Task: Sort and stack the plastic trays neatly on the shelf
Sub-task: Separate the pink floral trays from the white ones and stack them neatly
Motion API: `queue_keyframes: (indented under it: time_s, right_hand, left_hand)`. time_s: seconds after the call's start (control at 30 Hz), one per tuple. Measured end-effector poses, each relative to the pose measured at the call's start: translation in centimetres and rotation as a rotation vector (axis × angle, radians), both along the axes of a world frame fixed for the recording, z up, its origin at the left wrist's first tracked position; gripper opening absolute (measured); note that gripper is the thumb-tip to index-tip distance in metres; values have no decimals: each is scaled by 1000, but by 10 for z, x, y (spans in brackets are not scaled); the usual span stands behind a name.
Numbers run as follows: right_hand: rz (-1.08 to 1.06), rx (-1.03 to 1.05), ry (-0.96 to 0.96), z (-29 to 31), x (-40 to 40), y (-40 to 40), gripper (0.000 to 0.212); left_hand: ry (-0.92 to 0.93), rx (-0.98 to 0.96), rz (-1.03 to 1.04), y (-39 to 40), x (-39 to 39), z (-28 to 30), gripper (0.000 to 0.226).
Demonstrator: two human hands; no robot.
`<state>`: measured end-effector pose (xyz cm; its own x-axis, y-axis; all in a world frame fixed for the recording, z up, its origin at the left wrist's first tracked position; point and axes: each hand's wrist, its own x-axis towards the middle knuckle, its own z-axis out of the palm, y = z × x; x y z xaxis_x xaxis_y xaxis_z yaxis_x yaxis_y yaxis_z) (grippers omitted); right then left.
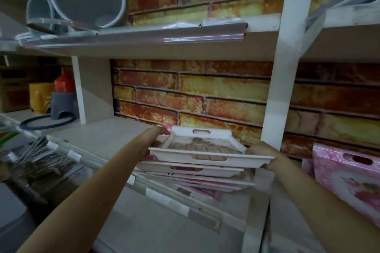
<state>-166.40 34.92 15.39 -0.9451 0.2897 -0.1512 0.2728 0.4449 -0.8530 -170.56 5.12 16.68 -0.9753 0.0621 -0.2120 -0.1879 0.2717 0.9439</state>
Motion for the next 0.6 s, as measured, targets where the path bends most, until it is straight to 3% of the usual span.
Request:
queue_keyframes:
  time_s: [0.1, 0.2, 0.3, 0.5, 0.6]
  right_hand:
    - [-25, -135, -3, 2, 1, -2, 8]
    - [-29, -227, -48, 0, -4, -1, 25]
    - [-11, -154, -95, -1, -5, -3, 39]
    - [-17, -204, -104, -2, 10, -17, 13]
    - [-45, -197, -99, -4, 11, -21, 12]
  left_hand:
    - [49, -41, 8, 0, -9, -5, 34]
    - [73, -104, -42, -3, -17, -8, 40]
    - [90, -164, -102, -6, -23, -9, 45]
    - [110, -45, -213, 4, -24, -1, 26]
    - [130, -71, -260, 10, -22, -2, 19]
